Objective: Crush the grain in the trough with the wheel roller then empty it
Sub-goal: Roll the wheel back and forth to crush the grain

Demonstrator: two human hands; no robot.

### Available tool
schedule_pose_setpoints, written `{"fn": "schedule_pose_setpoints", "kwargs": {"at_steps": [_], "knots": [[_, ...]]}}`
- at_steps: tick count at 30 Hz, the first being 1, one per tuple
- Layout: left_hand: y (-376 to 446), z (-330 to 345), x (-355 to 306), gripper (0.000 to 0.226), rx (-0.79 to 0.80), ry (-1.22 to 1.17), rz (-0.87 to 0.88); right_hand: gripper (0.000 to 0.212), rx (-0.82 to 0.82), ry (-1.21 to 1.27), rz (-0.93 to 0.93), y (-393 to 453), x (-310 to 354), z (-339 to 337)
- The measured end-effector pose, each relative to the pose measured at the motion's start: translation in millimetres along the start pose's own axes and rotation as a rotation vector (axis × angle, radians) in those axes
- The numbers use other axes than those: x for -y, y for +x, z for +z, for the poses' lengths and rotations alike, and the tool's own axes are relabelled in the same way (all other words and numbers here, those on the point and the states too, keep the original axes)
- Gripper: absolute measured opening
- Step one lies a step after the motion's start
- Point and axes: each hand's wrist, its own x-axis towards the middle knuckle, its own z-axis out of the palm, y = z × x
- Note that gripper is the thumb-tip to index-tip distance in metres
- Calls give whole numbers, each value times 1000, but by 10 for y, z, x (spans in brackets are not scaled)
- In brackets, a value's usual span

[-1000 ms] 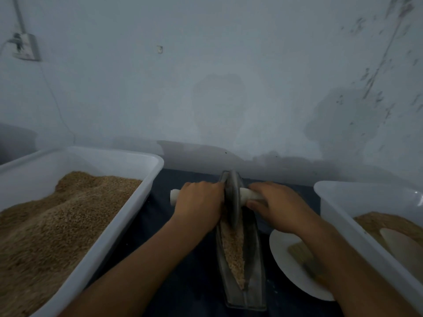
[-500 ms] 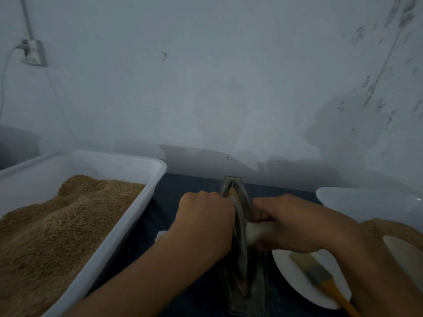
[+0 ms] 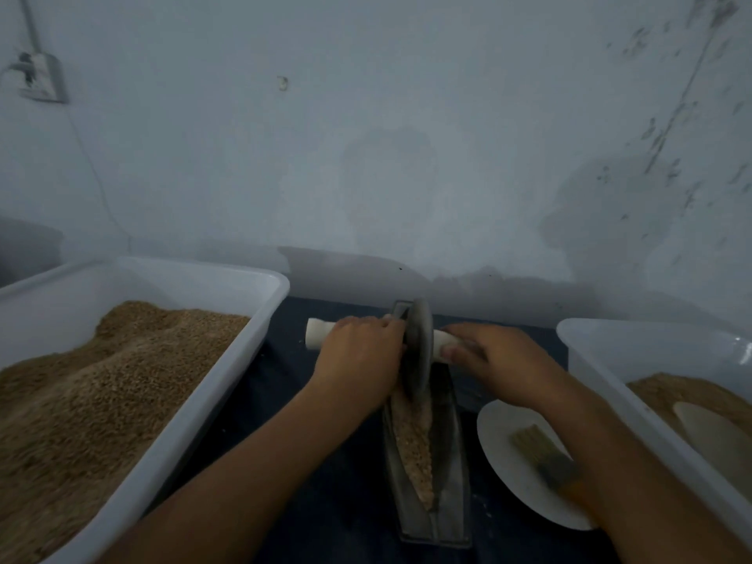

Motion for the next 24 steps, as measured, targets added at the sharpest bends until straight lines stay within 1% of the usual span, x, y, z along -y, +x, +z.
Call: {"fn": "schedule_pose_setpoints", "kwargs": {"at_steps": [2,3,6,9,12,15,17,19,22,24], "knots": [[20,35,41,32,4,-34,30,28,-44,-16,-4,18,-14,33],[21,42,54,32,9,-52,29,28,-44,-21,-1,26,-18,38],[8,-5,48,23,60,-65,5,25,-3,18,25,25,-9,4],[-25,-105,14,8,128,-68,-6,22,112,21,48,-29,26,-138],[-115,-304,-63,31,189,-50,12,27,264,23,34,-121,142,-319],[-229,-500,-172,35,159,66,43,36,369,-55,-35,-214,291,-425],[-291,-600,-222,35,143,129,58,43,385,-119,-64,-256,372,-456],[-323,-646,-242,37,153,145,57,44,379,-136,-73,-272,401,-469],[-332,-668,-234,39,176,128,47,43,386,-113,-81,-272,416,-469],[-303,-599,-217,37,182,99,26,38,387,-89,-65,-263,405,-460]]}}
